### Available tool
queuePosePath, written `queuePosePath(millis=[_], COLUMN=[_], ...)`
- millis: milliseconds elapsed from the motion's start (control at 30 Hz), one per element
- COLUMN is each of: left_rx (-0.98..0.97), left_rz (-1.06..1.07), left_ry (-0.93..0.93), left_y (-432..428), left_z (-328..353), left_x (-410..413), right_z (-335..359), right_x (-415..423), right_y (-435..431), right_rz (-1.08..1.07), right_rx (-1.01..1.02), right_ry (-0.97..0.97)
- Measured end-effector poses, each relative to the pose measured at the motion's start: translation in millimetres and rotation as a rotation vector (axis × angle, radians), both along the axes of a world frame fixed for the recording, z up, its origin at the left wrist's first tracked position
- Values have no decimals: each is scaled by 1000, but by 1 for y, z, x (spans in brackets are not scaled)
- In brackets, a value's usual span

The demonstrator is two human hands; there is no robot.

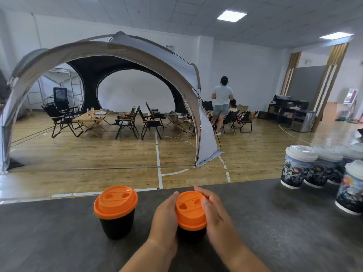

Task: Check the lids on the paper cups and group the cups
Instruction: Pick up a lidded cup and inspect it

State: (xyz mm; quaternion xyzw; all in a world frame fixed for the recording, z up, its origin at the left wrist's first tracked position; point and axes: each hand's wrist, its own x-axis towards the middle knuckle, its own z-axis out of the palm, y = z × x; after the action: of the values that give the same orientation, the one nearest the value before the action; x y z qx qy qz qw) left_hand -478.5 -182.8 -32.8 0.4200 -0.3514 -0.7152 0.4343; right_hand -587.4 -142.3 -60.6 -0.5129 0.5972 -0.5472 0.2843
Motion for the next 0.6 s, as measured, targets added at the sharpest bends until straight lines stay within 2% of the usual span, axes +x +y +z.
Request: queuePosePath(millis=[133, 233, 433, 600], left_rx=[19, 34, -2, -85], left_rz=[73, 66, -58, 7], left_ry=[-15, -22, -45, -129], left_y=[-5, -3, -1, -4], left_z=[-8, -8, -5, -12], left_x=[-1, -1, 0, -4], right_z=[-2, -6, 0, -2], right_x=[7, 11, -4, -2], right_y=[1, -2, -4, -4], right_rz=[-29, -47, -99, -130], right_rx=[-35, -17, -1, -34], right_ry=[12, 92, -40, -15])
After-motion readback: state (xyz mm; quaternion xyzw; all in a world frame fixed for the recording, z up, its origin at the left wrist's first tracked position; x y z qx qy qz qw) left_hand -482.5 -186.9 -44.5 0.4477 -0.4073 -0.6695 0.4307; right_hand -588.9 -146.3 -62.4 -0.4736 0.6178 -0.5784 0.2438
